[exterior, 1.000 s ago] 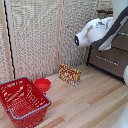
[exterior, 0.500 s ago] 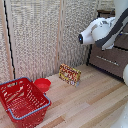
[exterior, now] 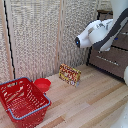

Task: Compassionately, move the pinch receptors towards pink recepticle. Embrace the recepticle delicately and rise accordingly. Progress forward guided by applied tension and move towards the highest section of the storage unit. Place the recepticle delicately and shut the storage unit.

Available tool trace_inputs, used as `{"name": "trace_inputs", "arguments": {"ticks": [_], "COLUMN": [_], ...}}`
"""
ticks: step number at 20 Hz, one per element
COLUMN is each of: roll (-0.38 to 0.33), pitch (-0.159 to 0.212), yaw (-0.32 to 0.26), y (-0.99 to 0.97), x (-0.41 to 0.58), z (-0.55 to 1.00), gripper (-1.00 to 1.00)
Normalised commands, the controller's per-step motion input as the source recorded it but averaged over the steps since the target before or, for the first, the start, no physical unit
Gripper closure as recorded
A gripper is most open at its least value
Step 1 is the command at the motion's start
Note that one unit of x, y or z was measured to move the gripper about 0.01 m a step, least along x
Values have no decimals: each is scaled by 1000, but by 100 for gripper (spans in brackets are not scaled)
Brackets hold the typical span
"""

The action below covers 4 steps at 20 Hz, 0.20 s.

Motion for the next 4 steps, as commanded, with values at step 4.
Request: {"name": "trace_inputs", "arguments": {"ticks": [4], "roll": [111], "pitch": [97], "yaw": [-146], "y": [574], "x": [76], "z": [-44], "gripper": [-100]}}
